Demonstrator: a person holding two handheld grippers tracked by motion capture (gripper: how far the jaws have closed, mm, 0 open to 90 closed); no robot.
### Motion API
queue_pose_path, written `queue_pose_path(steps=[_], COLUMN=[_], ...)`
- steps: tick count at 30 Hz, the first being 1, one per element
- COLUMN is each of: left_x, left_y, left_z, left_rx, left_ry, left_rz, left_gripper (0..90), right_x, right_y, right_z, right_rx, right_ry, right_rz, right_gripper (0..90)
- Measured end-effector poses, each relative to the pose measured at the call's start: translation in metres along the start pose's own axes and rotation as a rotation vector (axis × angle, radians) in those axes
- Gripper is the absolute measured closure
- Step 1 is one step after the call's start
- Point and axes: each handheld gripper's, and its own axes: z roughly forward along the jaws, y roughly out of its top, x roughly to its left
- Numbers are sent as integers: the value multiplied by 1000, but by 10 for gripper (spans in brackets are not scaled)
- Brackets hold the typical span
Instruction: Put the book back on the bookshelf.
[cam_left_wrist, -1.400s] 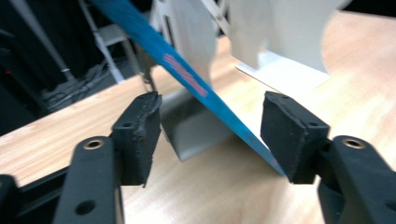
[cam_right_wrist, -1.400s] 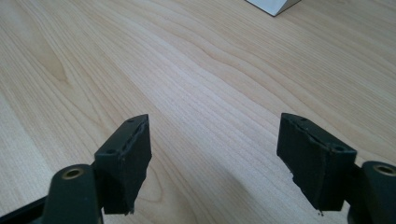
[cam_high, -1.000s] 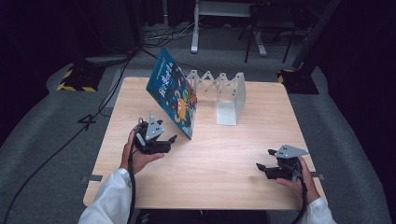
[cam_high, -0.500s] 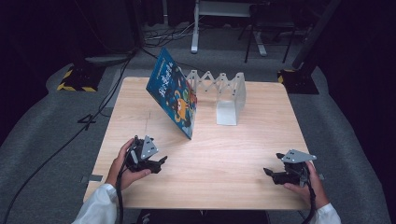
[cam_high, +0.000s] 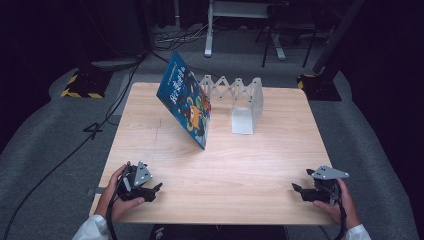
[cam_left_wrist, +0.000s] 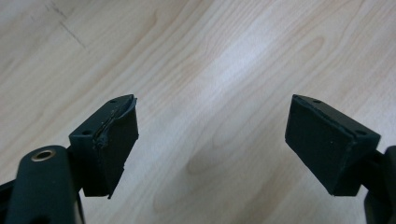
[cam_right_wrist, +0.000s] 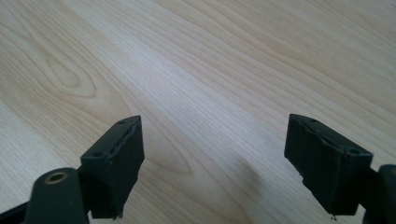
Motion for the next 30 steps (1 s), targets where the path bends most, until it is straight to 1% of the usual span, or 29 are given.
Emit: queue_pose_path(steps=[1,2,3,4,5,6,7,8,9,10,12,13,14,15,16,20,30], left_x=[0,0,2,3,4,5,6,6,7,7,12,14,17,17,21,22,22], left_y=[-3,-3,-9,-12,-14,-18,-20,-20,-24,-24,-28,-30,-32,-32,-34,-36,-36], left_z=[-1,-1,-1,-1,-1,-1,-1,-1,1,1,3,4,5,5,6,5,4], left_rx=[0,0,-6,-2,0,0,-2,-2,9,9,-4,-12,-21,-21,-11,-11,-9], left_ry=[1,1,-6,-12,-9,-7,-11,-11,-13,-13,-45,-54,-79,-79,-98,-89,-81], left_rz=[-4,-4,-22,-35,-43,-64,-77,-77,-95,-95,-134,-155,-179,-179,-225,-235,-242], left_gripper=[173,171,171,171,170,171,171,171,170,167,167,166,165,165,160,158,157], right_x=[-1,-1,-3,-5,-7,-9,-10,-12,-13,-13,-16,-18,-18,-18,-19,-19,-19], right_y=[-2,-2,-4,-7,-10,-13,-15,-17,-19,-19,-23,-25,-25,-25,-26,-26,-26], right_z=[-1,-1,-1,-2,-3,-4,-4,-5,-5,-5,-3,-2,-3,-3,-2,-1,-1], right_rx=[-2,-2,-9,-7,-4,-8,-8,-15,-17,-17,-12,-17,-19,-19,-18,-19,-18], right_ry=[0,0,6,2,2,9,8,8,11,11,17,24,18,18,24,20,16], right_rz=[6,6,17,29,41,61,68,76,92,92,102,126,129,129,146,159,162], right_gripper=[206,206,206,208,216,221,221,221,222,222,215,221,221,221,212,208,207])
